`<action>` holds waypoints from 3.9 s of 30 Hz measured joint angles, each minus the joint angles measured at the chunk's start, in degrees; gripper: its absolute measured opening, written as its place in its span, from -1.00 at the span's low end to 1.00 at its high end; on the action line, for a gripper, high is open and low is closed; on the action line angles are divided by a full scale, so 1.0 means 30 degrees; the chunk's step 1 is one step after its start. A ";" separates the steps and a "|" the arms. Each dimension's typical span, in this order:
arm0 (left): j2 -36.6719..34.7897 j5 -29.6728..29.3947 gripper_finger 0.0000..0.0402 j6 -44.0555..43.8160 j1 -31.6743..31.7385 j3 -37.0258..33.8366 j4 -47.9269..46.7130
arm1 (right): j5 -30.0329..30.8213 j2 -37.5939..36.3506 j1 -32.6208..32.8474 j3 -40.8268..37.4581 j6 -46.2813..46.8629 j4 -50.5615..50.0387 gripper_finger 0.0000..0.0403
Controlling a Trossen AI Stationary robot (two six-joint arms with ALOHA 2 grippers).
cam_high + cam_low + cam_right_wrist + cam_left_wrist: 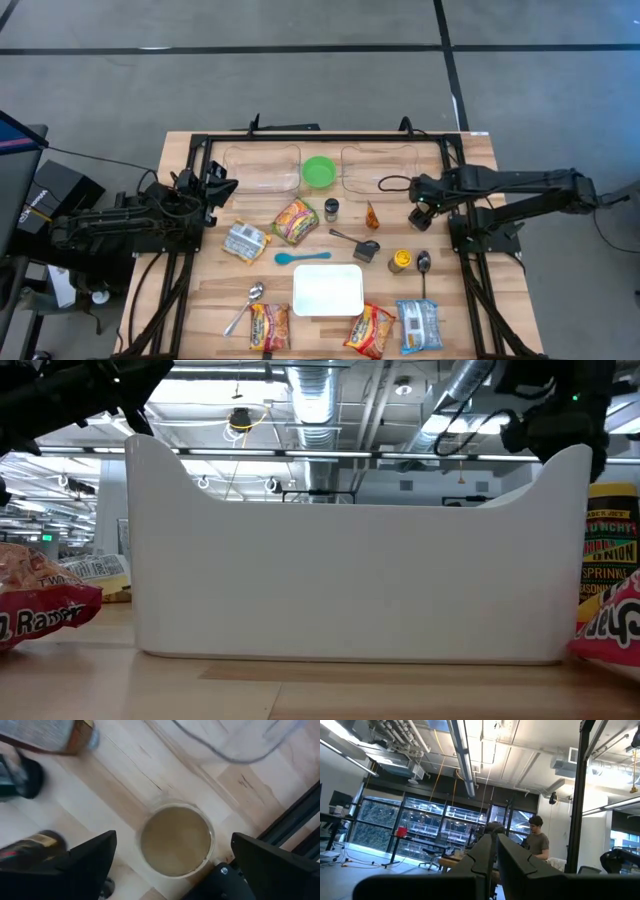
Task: Pick & Place Food Item
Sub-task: Put the golden seasoning into the right transparent bin
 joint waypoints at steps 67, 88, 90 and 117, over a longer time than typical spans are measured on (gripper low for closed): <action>0.0095 -0.0007 -0.89 0.0000 0.0004 0.0000 0.0005 | -0.1166 0.3410 -0.0966 -0.1388 -0.2360 0.2216 0.40; 0.0095 -0.0007 -0.89 0.0000 0.0003 0.0000 0.0007 | -0.2178 0.3439 -0.0301 0.0335 -0.2237 0.0719 0.40; 0.0095 -0.0007 -0.89 0.0000 0.0000 0.0000 0.0007 | -0.2415 0.3439 -0.0027 0.0641 -0.2195 0.0660 0.40; 0.0095 -0.0007 -0.89 0.0000 0.0007 0.0000 0.0007 | -0.0056 0.3421 0.2126 0.8049 -0.4210 0.0145 0.40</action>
